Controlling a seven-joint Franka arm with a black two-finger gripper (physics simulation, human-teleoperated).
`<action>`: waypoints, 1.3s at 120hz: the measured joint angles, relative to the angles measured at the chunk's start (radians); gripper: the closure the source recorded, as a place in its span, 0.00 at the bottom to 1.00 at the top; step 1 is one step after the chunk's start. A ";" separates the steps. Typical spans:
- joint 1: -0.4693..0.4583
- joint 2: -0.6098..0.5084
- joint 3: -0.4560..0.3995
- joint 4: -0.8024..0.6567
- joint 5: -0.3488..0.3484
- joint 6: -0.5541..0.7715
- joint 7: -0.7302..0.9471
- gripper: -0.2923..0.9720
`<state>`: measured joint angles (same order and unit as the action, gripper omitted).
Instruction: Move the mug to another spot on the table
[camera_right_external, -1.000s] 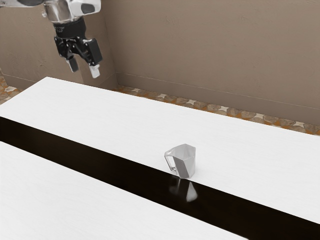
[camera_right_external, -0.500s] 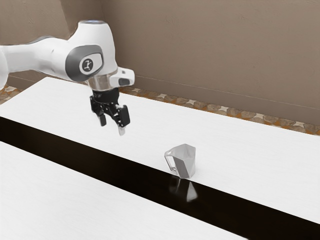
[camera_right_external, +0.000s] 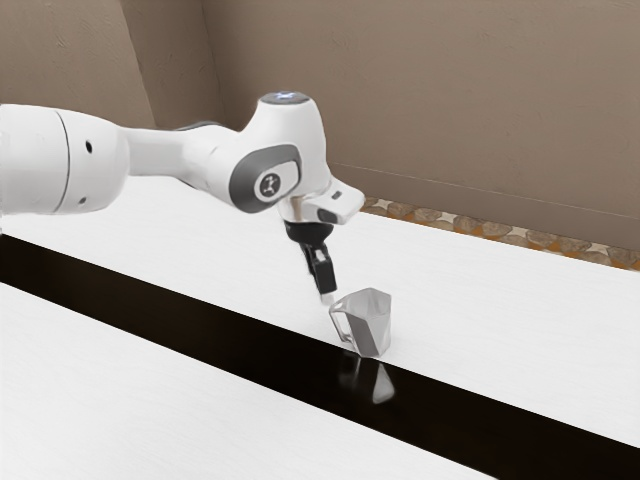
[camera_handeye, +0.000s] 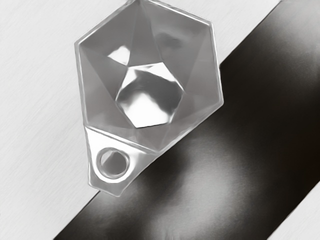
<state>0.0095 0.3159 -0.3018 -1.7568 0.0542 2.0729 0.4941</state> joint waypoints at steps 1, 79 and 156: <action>0.016 0.007 -0.018 0.007 0.005 0.001 0.008 0.25; 0.158 0.183 -0.160 0.055 0.105 0.095 0.359 0.45; 0.143 0.236 -0.131 0.048 0.103 0.170 0.430 0.52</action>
<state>0.1529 0.5519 -0.4328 -1.7088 0.1573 2.2434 0.9242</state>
